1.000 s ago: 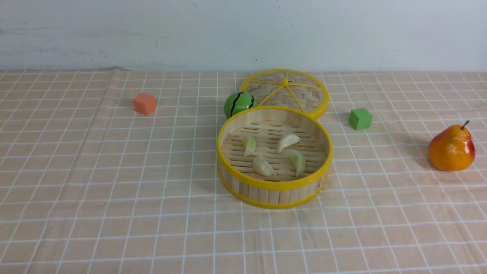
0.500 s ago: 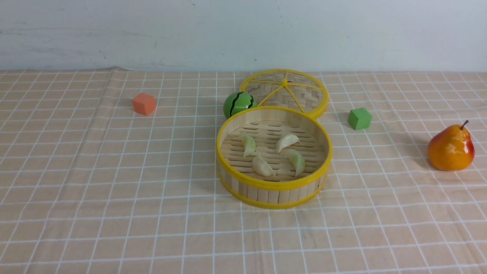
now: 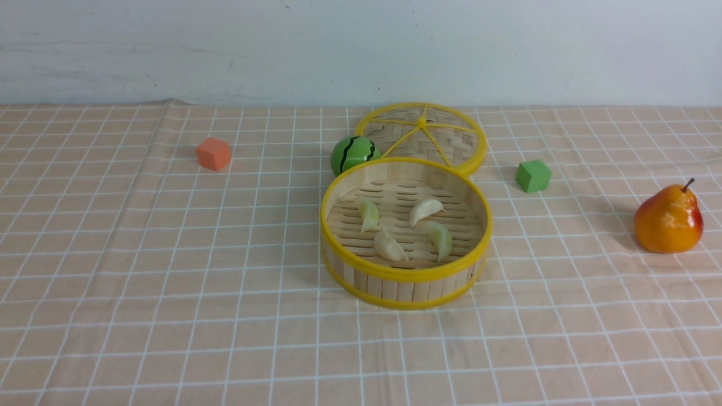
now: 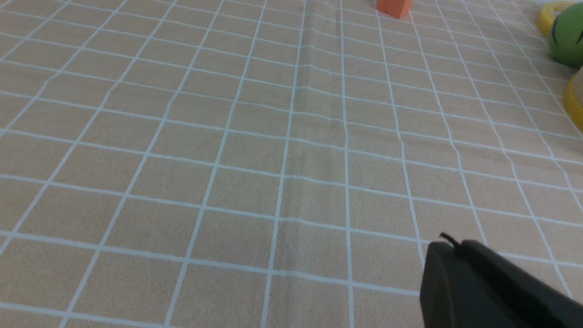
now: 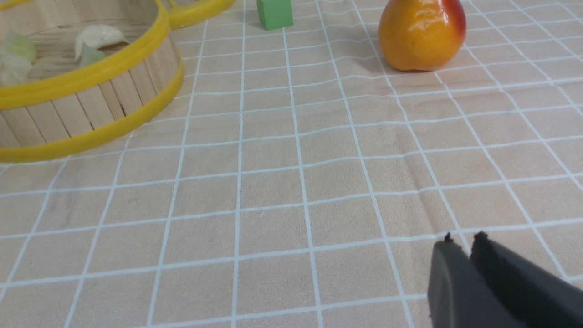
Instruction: Put the dumplings into the steamer on the table with the brown tablecloth.
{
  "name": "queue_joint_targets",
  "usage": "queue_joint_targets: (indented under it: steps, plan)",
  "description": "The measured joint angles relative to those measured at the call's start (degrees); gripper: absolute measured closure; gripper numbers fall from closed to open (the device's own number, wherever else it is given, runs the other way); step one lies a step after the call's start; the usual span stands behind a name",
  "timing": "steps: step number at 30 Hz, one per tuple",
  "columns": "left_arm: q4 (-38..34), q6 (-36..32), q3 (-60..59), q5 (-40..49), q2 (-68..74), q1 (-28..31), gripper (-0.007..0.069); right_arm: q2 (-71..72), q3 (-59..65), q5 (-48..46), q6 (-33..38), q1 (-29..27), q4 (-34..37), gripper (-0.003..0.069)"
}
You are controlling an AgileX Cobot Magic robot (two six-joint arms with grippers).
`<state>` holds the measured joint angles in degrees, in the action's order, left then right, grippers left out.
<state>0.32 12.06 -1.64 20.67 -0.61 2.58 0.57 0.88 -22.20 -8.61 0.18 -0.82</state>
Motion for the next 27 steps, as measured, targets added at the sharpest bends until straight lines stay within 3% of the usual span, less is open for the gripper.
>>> queue_joint_targets:
  steps: [27]
  plan:
    - [0.0,-0.1,0.0,0.0,0.0,0.0,0.0637,0.0,0.0,0.0,0.0,0.0,0.0,0.0554]
